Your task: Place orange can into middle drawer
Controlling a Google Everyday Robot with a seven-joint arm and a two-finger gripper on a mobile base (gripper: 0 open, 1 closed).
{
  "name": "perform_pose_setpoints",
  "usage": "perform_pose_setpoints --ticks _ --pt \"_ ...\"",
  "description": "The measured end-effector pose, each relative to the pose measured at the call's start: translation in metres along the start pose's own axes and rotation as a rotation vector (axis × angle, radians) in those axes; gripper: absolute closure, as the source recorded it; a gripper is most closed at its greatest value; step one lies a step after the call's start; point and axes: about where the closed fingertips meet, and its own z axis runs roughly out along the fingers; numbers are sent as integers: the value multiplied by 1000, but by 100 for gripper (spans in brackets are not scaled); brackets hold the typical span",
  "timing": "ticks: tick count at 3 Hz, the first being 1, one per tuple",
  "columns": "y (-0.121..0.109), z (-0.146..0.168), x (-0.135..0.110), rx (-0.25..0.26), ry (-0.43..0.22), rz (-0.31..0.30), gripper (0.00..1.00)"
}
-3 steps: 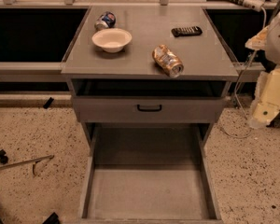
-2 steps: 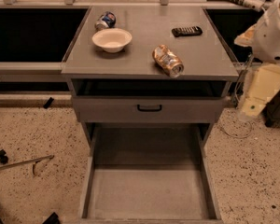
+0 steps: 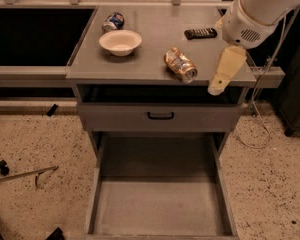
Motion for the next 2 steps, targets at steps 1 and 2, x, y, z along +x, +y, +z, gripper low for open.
perform_pose_setpoints --ticks 1,2 --pt "-32 39 -38 -4 -9 60 0" --pt "-32 39 -38 -4 -9 60 0"
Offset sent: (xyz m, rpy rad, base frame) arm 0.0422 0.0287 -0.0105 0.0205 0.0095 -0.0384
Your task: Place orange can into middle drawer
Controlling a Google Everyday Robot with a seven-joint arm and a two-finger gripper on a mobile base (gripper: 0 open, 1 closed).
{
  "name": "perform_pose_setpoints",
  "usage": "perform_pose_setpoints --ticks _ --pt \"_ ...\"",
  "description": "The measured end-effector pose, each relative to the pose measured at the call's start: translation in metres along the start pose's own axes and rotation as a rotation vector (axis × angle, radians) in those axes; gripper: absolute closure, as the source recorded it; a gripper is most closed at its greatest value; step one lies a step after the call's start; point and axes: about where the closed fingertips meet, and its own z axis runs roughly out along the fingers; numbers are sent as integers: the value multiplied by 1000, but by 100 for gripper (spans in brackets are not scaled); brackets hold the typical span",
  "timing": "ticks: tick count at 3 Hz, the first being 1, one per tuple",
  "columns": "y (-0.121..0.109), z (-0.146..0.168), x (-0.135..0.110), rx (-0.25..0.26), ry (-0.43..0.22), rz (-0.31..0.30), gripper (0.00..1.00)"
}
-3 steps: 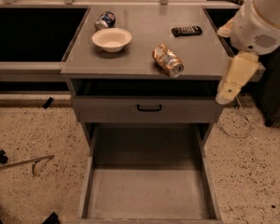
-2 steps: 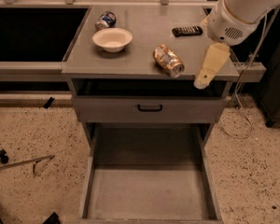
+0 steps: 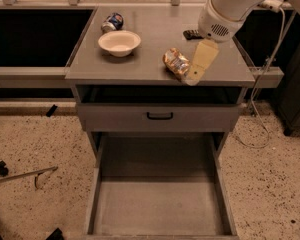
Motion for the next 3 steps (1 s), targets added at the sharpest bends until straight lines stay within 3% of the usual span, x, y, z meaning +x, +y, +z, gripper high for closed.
perform_pose_setpoints --ticks 1,3 --pt "-3 3 5 15 -39 66 0" --pt "-20 27 18 84 -95 366 0"
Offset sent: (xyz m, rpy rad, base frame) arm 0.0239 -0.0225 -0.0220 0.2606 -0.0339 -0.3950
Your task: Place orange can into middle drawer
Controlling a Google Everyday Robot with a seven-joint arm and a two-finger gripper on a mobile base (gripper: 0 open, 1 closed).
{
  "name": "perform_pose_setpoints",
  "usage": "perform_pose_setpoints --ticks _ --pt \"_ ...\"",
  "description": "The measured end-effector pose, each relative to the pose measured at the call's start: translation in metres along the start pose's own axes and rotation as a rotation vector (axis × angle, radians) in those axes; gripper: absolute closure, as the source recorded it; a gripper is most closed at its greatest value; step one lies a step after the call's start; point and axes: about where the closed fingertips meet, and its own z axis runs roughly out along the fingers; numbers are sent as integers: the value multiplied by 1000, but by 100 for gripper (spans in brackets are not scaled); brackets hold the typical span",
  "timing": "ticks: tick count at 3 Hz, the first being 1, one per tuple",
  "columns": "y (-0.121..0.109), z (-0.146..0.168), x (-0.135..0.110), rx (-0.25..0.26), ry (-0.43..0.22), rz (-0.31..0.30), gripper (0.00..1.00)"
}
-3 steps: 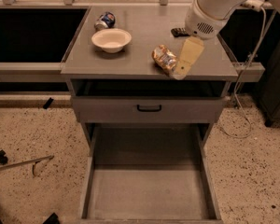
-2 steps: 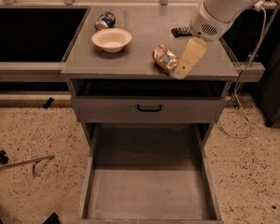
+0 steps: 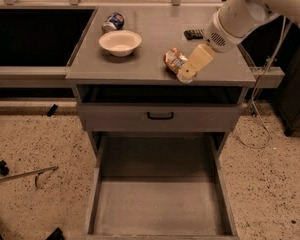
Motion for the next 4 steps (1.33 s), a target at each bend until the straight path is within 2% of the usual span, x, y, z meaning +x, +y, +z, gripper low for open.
perform_pose_setpoints --ticks 1,2,4 --pt "-6 9 5 23 -25 111 0" --pt "-4 17 18 31 -21 214 0" --pt "15 39 26 25 78 349 0"
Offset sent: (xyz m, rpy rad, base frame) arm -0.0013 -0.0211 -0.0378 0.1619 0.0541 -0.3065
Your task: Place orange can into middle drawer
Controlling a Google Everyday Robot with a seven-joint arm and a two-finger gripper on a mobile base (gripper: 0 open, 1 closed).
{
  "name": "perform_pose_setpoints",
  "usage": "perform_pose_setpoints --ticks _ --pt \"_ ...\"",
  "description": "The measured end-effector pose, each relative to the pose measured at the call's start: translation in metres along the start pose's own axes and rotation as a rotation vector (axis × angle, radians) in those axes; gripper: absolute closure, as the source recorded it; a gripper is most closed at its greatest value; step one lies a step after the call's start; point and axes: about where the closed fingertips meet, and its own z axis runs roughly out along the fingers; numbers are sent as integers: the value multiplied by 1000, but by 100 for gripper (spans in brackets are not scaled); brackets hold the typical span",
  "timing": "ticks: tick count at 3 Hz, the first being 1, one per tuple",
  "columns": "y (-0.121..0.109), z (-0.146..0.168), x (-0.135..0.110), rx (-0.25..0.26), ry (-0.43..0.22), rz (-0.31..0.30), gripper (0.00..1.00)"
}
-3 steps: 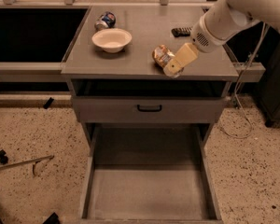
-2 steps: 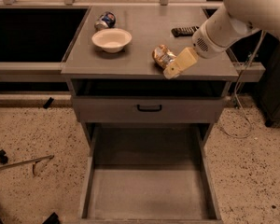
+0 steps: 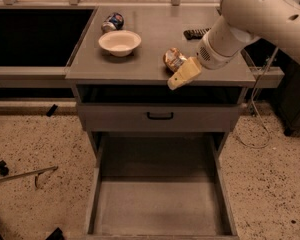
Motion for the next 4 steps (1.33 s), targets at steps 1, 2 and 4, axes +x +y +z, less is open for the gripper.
perform_pose_setpoints --ticks 1,2,4 --pt "0 0 0 0 0 0 0" --pt "4 12 9 -59 -61 108 0" --pt "12 57 9 -130 -279 438 0"
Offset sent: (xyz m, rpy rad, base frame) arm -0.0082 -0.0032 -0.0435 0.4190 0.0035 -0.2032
